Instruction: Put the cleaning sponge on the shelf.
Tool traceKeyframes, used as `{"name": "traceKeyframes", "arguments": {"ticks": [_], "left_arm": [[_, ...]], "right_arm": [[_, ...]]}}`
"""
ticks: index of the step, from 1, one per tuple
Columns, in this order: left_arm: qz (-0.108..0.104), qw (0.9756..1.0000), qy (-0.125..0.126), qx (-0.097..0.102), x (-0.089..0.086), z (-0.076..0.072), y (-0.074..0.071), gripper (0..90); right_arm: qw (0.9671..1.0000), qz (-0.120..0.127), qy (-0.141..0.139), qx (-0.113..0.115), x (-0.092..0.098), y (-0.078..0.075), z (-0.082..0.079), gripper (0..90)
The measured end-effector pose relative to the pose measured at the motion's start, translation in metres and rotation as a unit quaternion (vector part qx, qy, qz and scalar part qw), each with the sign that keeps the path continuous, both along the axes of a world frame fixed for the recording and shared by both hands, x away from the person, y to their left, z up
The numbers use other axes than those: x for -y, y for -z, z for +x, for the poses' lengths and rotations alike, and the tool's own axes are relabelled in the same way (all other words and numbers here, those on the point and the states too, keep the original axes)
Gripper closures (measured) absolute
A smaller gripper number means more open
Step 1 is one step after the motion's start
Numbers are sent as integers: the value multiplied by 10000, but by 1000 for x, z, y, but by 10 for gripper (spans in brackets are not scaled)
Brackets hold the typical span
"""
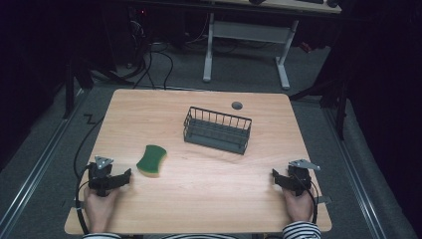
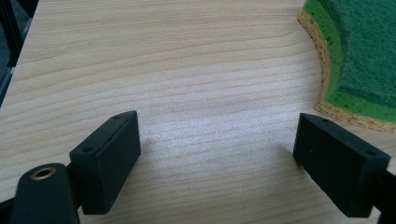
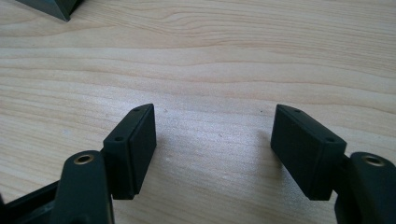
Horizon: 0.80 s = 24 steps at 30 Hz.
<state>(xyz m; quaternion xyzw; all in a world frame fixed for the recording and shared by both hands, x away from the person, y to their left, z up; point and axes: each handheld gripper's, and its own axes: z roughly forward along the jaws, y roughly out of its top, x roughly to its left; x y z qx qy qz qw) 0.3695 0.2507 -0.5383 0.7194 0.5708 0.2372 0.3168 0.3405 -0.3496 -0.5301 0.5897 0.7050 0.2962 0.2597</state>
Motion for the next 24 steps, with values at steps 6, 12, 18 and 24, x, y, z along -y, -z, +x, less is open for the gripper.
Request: {"name": "traceKeyframes", "arguments": {"ticks": [6, 12, 18, 24], "left_arm": [[0, 10000, -1, 1, 0, 0, 0, 152], [-3, 10000, 38, 5, 0, 0, 0, 152], [0, 10000, 17, 3, 1, 0, 0, 152], [10, 10000, -21, -6, 2, 0, 0, 152]], "right_arm": [[10000, -2, -2, 1, 0, 0, 0, 311], [10000, 1, 0, -2, 0, 0, 0, 310], [10000, 20, -13, 4, 0, 0, 0, 311], [10000, 9, -15, 11, 1, 0, 0, 321]]}}
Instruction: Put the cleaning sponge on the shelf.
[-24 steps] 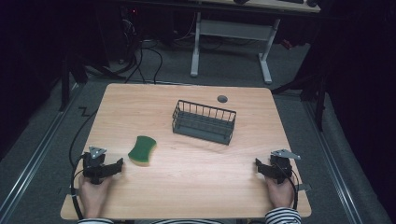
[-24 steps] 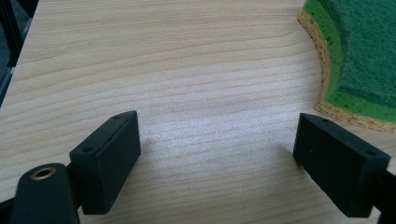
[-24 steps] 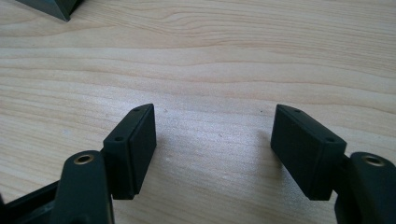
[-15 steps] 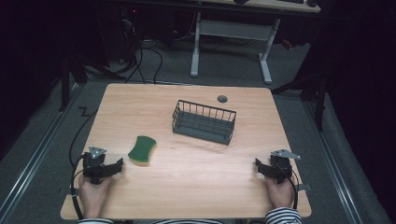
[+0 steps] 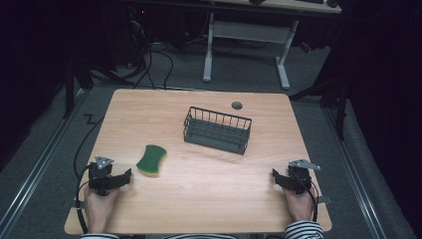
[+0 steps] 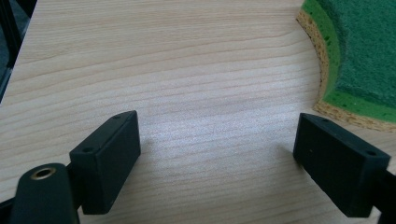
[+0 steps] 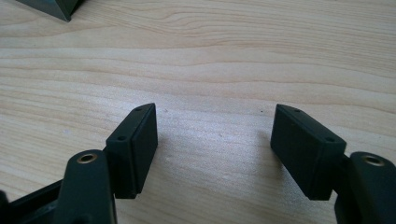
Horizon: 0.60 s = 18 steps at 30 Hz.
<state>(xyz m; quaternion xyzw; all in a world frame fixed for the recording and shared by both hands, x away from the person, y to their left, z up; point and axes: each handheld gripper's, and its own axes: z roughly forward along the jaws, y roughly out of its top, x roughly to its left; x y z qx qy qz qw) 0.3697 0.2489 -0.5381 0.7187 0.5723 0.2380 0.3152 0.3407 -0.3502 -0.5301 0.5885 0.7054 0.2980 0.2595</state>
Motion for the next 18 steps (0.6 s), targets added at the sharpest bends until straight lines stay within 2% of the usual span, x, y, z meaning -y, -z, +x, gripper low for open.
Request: {"name": "traceKeyframes", "arguments": {"ticks": [4, 5, 6, 7, 8, 9, 11, 12, 14, 15, 16, 17, 18], "left_arm": [[-72, 10000, -25, -12, -1, 0, -1, 161], [-239, 9997, -6, -51, -2, -1, -2, 166], [-239, 9997, -6, -51, -2, -1, -2, 181], [-441, 9990, 54, -42, -3, -1, -5, 199], [-441, 9990, 54, -42, -3, -1, -5, 208], [-571, 9983, 126, 32, -2, -2, -9, 220], [-586, 9981, 164, 70, -1, -2, -13, 237], [-644, 9974, 305, 126, 3, -2, -22, 244], [-686, 9968, 387, 156, 5, -2, -27, 257], [-685, 9959, 548, 211, 10, -1, -39, 283], [-685, 9959, 548, 211, 10, -1, -39, 291], [-682, 9949, 698, 272, 17, 0, -50, 300], [-682, 9949, 698, 272, 17, 0, -50, 308]], "right_arm": [[10000, -4, 26, 3, 0, -1, 0, 377], [10000, 8, 28, -24, 0, -2, -1, 419], [10000, 51, -2, -43, 0, -2, -2, 430], [9999, 83, -37, -55, 0, -3, -2, 442], [9999, 83, -37, -55, 0, -3, -2, 442], [9998, 143, -116, -16, -2, -6, -3, 466], [9995, 228, -198, 31, -5, -9, -4, 472], [9994, 262, -235, 51, -7, -12, -3, 476], [9991, 301, -284, 79, -9, -15, -3, 478], [9984, 373, -380, 184, -13, -22, -1, 485], [9984, 373, -380, 184, -13, -22, -1, 485], [9977, 421, -467, 238, -17, -29, 1, 487], [9974, 439, -508, 276, -19, -32, 3, 490]]}}
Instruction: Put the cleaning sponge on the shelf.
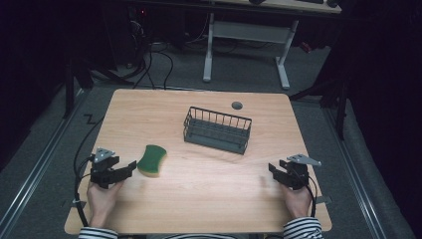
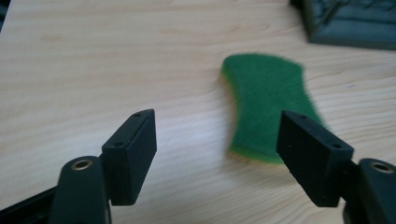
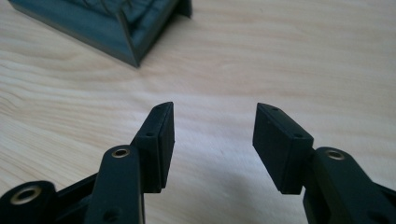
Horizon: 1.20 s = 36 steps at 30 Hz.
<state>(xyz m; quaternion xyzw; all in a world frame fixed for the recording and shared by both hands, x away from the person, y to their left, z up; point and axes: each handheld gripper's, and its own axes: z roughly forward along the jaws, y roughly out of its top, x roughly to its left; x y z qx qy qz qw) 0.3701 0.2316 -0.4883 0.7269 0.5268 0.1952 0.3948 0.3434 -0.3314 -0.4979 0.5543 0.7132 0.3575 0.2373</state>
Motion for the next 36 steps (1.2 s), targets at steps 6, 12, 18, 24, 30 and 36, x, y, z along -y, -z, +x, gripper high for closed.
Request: {"name": "traceKeyframes", "arguments": {"ticks": [6, 12, 18, 24, 30, 36], "left_arm": [[28, 9990, 440, 76, 27, 14, -24, 345], [272, 9958, 871, 37, 66, 37, -37, 359], [429, 9937, 1030, -100, 92, 55, -36, 397], [699, 9905, 1148, -274, 120, 76, -31, 423], [711, 9904, 1097, -444, 137, 93, -23, 465], [509, 9939, 803, -562, 148, 109, -13, 505]], "right_arm": [[9996, -5, -258, 88, -11, -9, 12, 507], [9987, -10, -508, 63, -27, -8, 27, 531], [9977, -34, -678, -24, -41, -4, 42, 546], [9973, -21, -736, -38, -51, -2, 52, 555], [9974, 84, -712, -52, -54, 2, 58, 577], [9975, 77, -698, -118, -63, 6, 68, 619]]}}
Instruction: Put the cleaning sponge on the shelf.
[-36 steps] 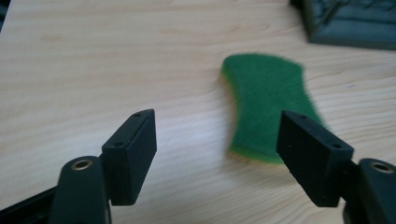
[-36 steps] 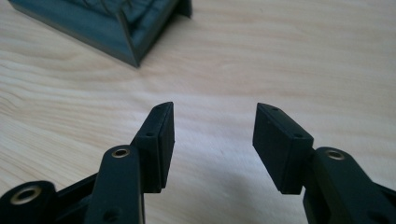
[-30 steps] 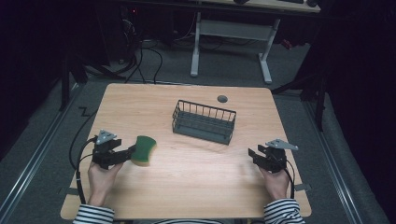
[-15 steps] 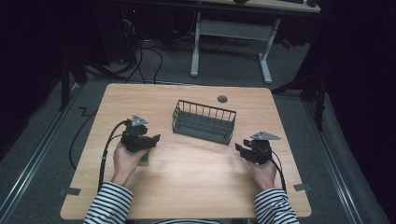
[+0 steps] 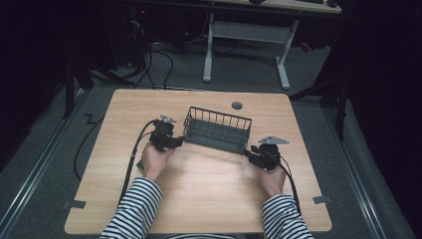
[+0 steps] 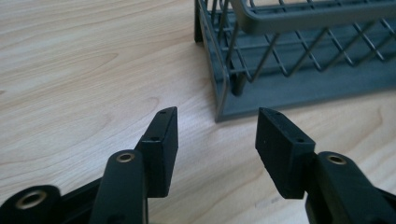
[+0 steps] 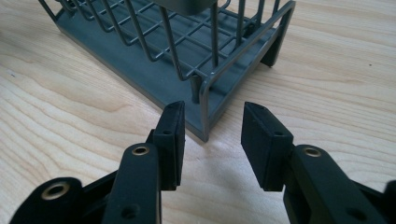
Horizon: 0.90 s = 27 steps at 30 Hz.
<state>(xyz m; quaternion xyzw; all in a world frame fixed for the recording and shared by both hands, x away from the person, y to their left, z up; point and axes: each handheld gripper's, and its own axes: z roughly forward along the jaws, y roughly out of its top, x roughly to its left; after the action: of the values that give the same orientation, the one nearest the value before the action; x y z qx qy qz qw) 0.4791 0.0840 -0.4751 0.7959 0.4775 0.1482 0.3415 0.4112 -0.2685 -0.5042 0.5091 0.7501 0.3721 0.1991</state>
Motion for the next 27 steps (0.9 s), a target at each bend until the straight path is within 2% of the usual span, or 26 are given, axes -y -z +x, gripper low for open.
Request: {"name": "traceKeyframes", "arguments": {"ticks": [6, 10, 13, 17, 18, 20, 22, 27], "left_arm": [[-98, 9998, -169, -25, 6, 10, 11, 540], [-192, 9997, -161, -44, 8, 14, 14, 553], [-210, 9996, -154, -146, 13, 19, 20, 577], [-232, 9996, -110, -141, 17, 21, 21, 634], [-187, 9997, -122, -128, 19, 22, 21, 634], [-240, 9995, -144, -157, 20, 23, 21, 673], [-306, 9992, -171, -191, 20, 24, 21, 684], [-285, 9992, -133, -234, 24, 25, 20, 761]], "right_arm": [[10000, -29, -5, -16, -5, 0, 6, 652], [10000, -29, -2, -60, -6, 2, 10, 680], [10000, -26, -7, -75, -6, 2, 11, 717], [9999, -57, -42, -74, -7, 2, 13, 764], [9999, -70, -60, -82, -7, 2, 13, 785], [9999, -100, -77, -94, -9, 2, 13, 838], [9998, -134, -88, -71, -9, 2, 13, 849], [9997, -216, -114, -76, -10, 1, 13, 856]]}}
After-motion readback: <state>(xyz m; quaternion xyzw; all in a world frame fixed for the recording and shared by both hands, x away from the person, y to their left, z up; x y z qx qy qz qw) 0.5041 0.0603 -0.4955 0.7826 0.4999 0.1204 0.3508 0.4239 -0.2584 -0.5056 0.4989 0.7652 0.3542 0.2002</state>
